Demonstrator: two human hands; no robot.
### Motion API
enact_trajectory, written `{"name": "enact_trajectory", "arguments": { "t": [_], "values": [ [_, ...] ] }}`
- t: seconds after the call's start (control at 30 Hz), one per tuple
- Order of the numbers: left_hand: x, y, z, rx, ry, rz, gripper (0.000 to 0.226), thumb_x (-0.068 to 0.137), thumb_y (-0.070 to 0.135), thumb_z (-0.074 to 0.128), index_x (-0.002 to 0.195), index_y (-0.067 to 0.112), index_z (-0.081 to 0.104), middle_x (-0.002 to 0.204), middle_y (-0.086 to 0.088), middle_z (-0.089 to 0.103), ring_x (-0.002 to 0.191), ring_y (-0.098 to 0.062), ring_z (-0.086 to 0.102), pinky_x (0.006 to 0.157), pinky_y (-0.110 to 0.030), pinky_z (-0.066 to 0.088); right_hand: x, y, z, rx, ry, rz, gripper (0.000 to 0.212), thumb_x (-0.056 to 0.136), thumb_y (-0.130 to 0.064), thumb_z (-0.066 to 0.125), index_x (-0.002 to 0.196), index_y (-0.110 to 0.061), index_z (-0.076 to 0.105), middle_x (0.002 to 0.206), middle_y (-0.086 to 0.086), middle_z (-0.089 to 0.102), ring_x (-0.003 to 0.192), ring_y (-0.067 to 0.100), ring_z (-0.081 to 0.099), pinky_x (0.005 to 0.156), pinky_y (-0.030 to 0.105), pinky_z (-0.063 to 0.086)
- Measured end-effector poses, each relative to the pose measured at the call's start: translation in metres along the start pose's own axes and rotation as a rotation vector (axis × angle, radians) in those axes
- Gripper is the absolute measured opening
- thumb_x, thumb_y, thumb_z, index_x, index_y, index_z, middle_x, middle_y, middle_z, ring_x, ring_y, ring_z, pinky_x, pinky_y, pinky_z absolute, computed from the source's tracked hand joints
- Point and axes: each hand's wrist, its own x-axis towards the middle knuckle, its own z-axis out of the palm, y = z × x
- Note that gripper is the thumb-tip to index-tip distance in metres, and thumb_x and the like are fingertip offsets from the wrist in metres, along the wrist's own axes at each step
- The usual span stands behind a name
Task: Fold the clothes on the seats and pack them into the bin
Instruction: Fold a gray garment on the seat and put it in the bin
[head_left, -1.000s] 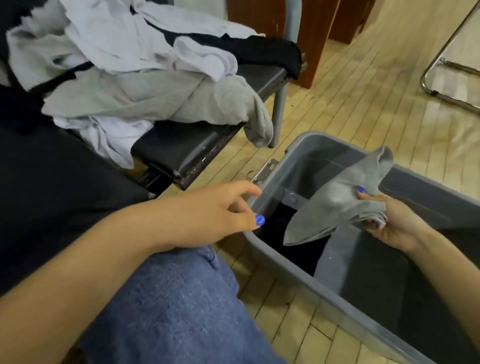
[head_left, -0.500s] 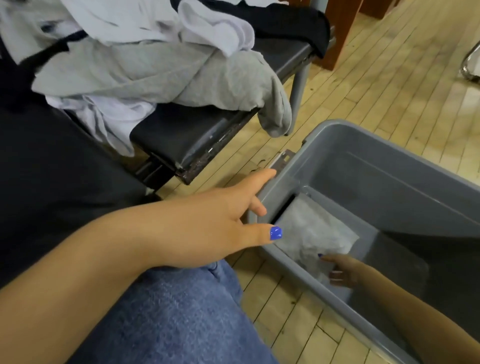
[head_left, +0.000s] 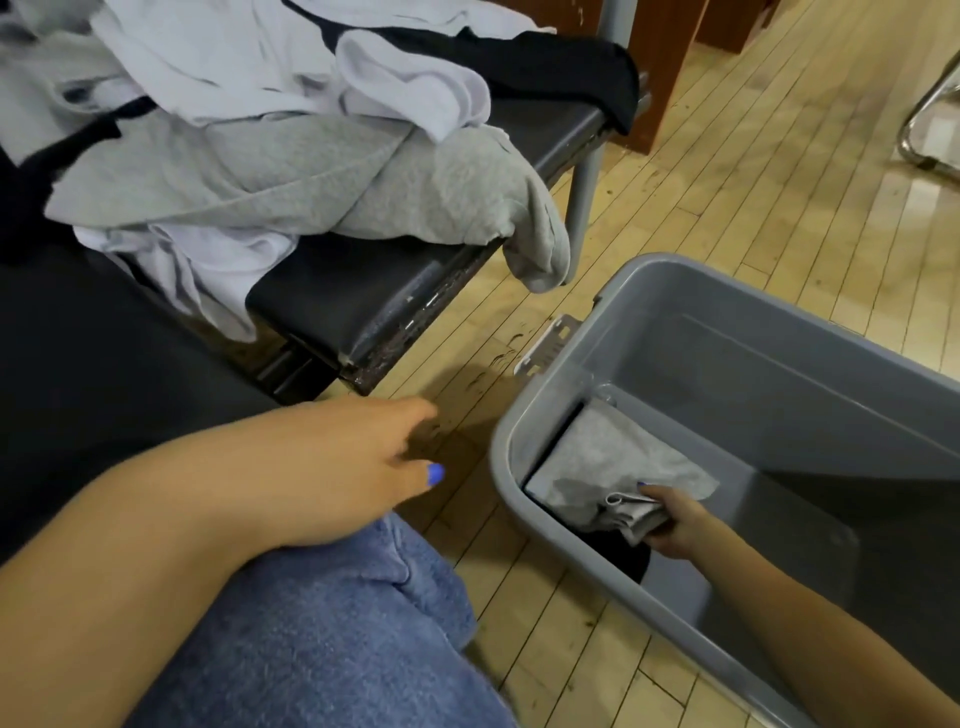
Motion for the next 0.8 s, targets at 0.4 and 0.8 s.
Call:
{"name": "enact_trajectory", "arguments": {
  "t": [0.4,0.8],
  "values": [
    [-0.014,-0.021,0.006,-0.053,-0.036,-0.107,0.033,0.094,0.045,0.045,0.127,0.040,0.046,0.099,0.015,0.061,0.088,0.000,0.057,0.091,-0.024,0.046,0.007,0.008,0.018,0.161,-0.086,-0.201,0.028,0.097,0.004,0.039,0.124,0.004,0.046,0.096,0.019,0.062,0.073,0.033,0.065,0.040,0.033,0.054],
    [-0.010,-0.011,0.003,-0.045,-0.071,-0.052,0.035,0.095,0.048,0.042,0.129,0.040,0.045,0.100,0.020,0.056,0.093,0.004,0.052,0.094,-0.021,0.042,-0.035,0.007,-0.009,-0.082,-0.255,-0.176,0.030,0.072,0.017,0.039,0.096,0.010,0.056,0.073,0.021,0.068,0.063,0.032,0.067,0.047,0.036,0.056]
  ]
}}
